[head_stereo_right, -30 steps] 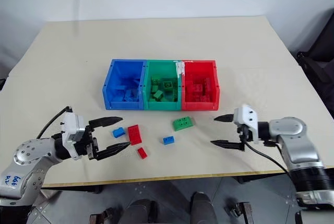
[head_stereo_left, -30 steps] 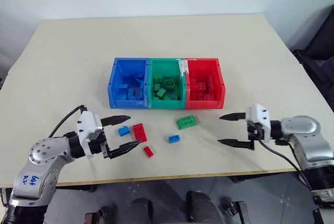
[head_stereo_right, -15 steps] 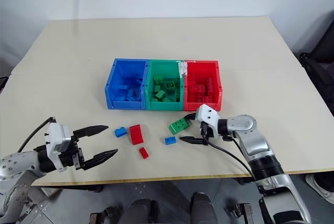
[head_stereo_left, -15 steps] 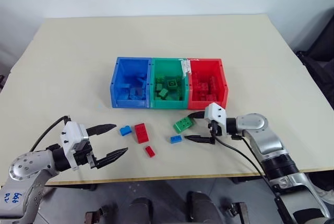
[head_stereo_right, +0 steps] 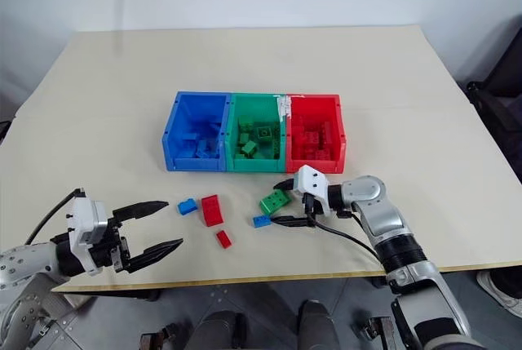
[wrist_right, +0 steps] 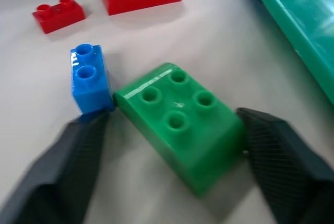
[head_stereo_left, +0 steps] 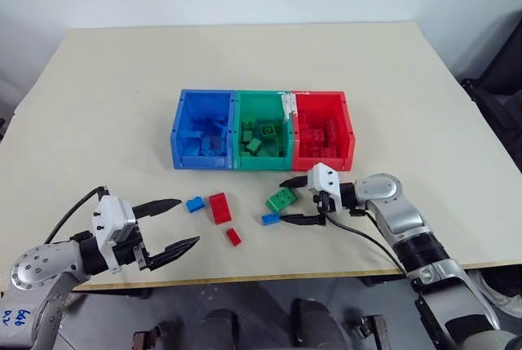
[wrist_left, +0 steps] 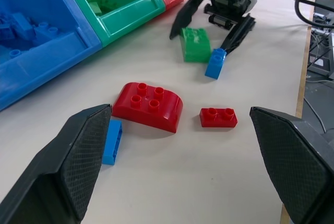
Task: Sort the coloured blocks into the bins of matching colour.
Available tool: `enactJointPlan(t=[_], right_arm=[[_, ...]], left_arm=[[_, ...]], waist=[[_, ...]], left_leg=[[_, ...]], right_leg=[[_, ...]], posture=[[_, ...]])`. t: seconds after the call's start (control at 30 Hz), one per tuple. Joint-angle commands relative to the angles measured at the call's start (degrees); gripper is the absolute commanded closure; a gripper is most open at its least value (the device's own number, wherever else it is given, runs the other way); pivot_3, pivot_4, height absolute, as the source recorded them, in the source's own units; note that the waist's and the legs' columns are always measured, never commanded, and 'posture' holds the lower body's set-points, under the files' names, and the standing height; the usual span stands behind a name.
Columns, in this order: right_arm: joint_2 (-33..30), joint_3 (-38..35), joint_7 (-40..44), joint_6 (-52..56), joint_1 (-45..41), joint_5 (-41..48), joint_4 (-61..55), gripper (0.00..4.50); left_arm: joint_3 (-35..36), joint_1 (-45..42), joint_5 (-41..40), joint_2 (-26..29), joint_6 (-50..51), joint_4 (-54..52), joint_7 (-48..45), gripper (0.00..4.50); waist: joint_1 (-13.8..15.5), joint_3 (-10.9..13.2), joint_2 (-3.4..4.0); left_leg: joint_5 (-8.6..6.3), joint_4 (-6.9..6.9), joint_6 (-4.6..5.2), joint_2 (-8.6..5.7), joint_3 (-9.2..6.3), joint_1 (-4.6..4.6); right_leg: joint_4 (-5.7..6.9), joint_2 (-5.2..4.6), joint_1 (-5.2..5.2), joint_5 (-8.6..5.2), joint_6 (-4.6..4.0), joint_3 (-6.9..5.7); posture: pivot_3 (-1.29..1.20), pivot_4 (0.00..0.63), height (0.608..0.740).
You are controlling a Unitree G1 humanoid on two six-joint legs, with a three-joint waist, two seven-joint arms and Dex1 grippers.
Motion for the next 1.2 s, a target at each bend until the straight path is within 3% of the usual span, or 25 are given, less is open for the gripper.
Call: enactJointPlan(t=[0.03, 0.13, 0.17, 0.4, 0.5, 0.77, 0.93, 1.07, 1.2], right_arm=[[-1.70, -1.06, 1.87, -0.61, -0.62, 0.23, -0.27, 1.90], [-3.25, -2.12, 2.72, -0.97, -0.33, 0.83, -1.17, 2.92], [-3.69, -2.75, 2.48, -0.77, -0.26, 1.20, -1.66, 3.07], [-4.05, -8.72, 0.74, 11.64, -0.63, 10.40, -12.03, 3.06], [-1.85, -11.00, -4.81, 20.03, -4.27, 13.73, -15.95, 3.06], [5.49, -9.43, -18.98, 18.70, -17.76, 5.34, -2.82, 3.06], [6.44, -8.89, -18.54, 13.32, -19.50, 2.69, 2.18, 1.48], [3.99, -11.87, -13.95, 11.31, -15.37, 6.40, -2.94, 0.14], [-1.72, -14.79, -5.27, 11.15, -7.05, 11.95, -11.80, 0.07]], left_arm=[[0.91, -0.11, -1.45, 0.22, -0.47, -1.83, -0.38, 0.00], [1.00, -0.21, -1.43, -0.14, -0.68, -1.78, 0.07, 0.00], [1.00, -0.20, -1.46, -0.32, -0.75, -1.81, 0.29, 0.00], [3.03, 1.05, -2.57, -2.13, -0.82, -2.33, 2.51, 0.00], [5.60, 2.27, -3.59, -2.68, -0.60, -2.66, 3.73, 0.00], [8.19, 5.18, -3.75, -3.20, -0.95, -2.00, 4.47, 0.00], [7.08, 4.14, -3.12, -3.33, -0.97, -2.20, 5.56, 0.00], [5.74, 2.76, -3.21, -2.97, -0.47, -2.35, 5.66, 0.00], [3.71, 0.96, -3.06, -1.71, -0.26, -2.00, 3.97, 0.00]], waist=[[0.03, 0.00, 0.00], [0.17, 0.00, 0.00], [0.19, 0.00, 0.00], [-0.09, 0.01, 0.02], [-0.20, 0.02, 0.03], [0.07, 0.02, 0.04], [-0.01, 0.02, 0.04], [-0.10, 0.02, 0.04], [0.33, 0.02, 0.04]], left_leg=[[0.00, 0.00, 0.00, 0.00, 0.00, 0.00], [0.00, 0.01, 0.00, -0.01, -0.01, -0.01], [0.00, 0.01, 0.01, -0.03, -0.02, -0.02], [0.00, 0.00, 0.00, 0.01, -0.01, -0.02], [-0.01, -0.01, -0.03, 0.09, -0.01, -0.02], [-0.01, -0.03, -0.04, 0.00, -0.04, -0.05], [-0.08, -0.04, 0.08, -0.08, -0.13, -0.12], [-0.09, -0.07, 0.09, -0.10, -0.08, -0.12], [-0.10, -0.09, 0.09, -0.11, -0.08, -0.13]], right_leg=[[0.00, 0.00, 0.00, 0.00, 0.00, 0.00], [0.00, -0.02, 0.01, 0.00, 0.00, 0.00], [-0.01, -0.03, 0.01, 0.00, 0.00, -0.01], [-0.01, -0.01, 0.00, 0.00, 0.00, -0.01], [0.00, 0.03, -0.03, 0.00, 0.00, -0.01], [0.08, -0.05, -0.10, -0.01, -0.04, 0.01], [0.16, -0.14, -0.12, -0.03, -0.07, -0.01], [0.14, -0.08, -0.15, -0.03, -0.07, -0.06], [0.11, -0.10, -0.13, -0.03, -0.07, -0.10]], posture=[[0.00, 0.150, 0.740], [0.00, 0.150, 0.740], [0.00, 0.150, 0.740], [0.00, 0.150, 0.740], [0.00, 0.150, 0.740], [0.00, 0.150, 0.740], [0.00, 0.150, 0.740], [0.00, 0.150, 0.740], [0.00, 0.150, 0.740]])
